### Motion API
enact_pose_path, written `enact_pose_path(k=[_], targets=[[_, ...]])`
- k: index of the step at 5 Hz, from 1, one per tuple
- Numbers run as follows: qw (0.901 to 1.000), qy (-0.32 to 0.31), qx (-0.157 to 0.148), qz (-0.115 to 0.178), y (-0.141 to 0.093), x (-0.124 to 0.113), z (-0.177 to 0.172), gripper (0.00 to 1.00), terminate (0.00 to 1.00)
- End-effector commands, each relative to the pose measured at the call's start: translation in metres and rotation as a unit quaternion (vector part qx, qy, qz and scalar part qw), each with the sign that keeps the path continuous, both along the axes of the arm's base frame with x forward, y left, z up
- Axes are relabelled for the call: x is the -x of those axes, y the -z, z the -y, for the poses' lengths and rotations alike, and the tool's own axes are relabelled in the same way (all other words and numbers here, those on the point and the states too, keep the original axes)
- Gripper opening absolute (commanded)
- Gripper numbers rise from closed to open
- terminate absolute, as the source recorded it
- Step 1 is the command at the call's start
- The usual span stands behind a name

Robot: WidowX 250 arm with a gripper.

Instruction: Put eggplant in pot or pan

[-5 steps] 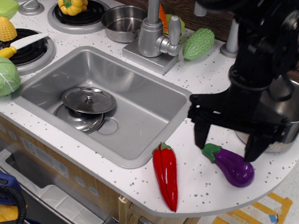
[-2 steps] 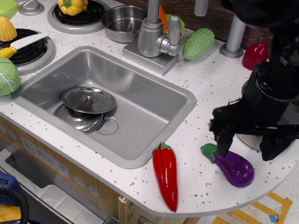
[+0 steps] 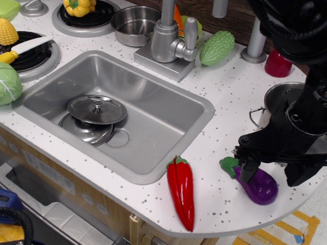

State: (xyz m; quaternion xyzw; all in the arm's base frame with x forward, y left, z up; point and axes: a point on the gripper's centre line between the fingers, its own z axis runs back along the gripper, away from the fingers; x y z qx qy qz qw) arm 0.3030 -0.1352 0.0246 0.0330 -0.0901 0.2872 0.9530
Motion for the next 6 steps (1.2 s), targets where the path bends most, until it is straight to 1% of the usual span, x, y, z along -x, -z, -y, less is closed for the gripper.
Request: enact_pose_path(k=[1, 2, 3, 4, 5, 6], targets=[[0.9993, -0.003, 0.031, 0.021, 0.001, -0.003, -0.001, 1.00, 0.00], [0.9985, -0.003, 0.047, 0.029, 0.011, -0.002, -0.002, 1.00, 0.00], [0.9982, -0.004, 0.046, 0.039, 0.021, -0.002, -0.003, 1.00, 0.00], [0.9977, -0.004, 0.052, 0.042, 0.029, -0.011, -0.006, 1.00, 0.00], [0.9984, -0.018, 0.042, 0.032, 0.020, -0.011, -0.003, 0.00, 0.00], [0.9990, -0.032, 0.029, 0.008, 0.000, 0.000, -0.005, 0.00, 0.00]])
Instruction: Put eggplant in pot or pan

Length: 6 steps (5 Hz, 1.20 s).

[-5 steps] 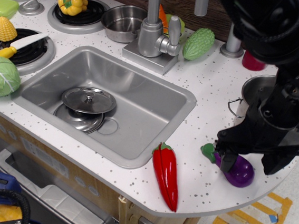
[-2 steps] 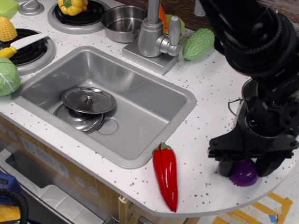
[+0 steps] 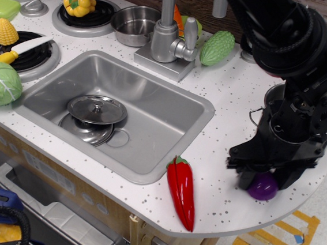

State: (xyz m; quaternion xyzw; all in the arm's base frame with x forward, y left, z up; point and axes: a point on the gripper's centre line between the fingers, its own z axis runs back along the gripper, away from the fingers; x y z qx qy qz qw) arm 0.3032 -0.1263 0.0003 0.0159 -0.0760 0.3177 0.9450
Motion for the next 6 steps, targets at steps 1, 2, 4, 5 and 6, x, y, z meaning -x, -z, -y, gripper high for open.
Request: enact_pose_path(k=[1, 2, 4, 5, 6], targets=[[0.9999, -0.007, -0.004, -0.008, -0.042, 0.016, -0.002, 0.00, 0.00], [0.9996, -0.017, -0.020, -0.010, -0.066, 0.028, -0.005, 0.00, 0.00], [0.9972, 0.022, -0.057, 0.042, -0.112, -0.024, -0.012, 0.00, 0.00], [0.9920, 0.072, -0.077, 0.071, -0.121, -0.071, 0.000, 0.00, 0.00], [0.9902, 0.090, -0.060, 0.089, -0.112, -0.094, 0.012, 0.00, 0.00]])
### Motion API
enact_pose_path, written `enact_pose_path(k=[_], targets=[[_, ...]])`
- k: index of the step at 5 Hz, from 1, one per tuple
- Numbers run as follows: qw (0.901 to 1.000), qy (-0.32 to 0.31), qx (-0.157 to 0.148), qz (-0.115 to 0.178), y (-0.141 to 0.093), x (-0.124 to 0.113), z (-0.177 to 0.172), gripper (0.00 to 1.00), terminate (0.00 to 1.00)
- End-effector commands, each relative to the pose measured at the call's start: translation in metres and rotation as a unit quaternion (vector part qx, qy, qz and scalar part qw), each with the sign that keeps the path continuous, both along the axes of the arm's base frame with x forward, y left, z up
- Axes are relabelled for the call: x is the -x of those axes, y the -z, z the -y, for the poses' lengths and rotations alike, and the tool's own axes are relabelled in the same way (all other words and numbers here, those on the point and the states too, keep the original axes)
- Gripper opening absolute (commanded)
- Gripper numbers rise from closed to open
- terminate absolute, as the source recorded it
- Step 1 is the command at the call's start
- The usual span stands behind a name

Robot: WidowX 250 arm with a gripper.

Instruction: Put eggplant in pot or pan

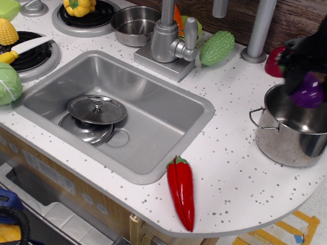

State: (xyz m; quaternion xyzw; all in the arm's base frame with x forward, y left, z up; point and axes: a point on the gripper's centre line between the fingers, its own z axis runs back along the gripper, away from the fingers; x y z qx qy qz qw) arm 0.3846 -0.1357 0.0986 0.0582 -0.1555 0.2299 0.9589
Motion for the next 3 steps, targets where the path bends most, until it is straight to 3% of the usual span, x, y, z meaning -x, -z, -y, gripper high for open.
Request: enact_pose_path(k=[1, 2, 3], targets=[[0.9981, 0.033, 0.026, 0.045, -0.0013, -0.0151, 0.0088, 1.00, 0.00], [0.9981, 0.033, 0.026, 0.045, -0.0013, -0.0151, 0.0088, 1.00, 0.00], [0.9981, 0.033, 0.026, 0.045, -0.0013, -0.0151, 0.0088, 1.00, 1.00]])
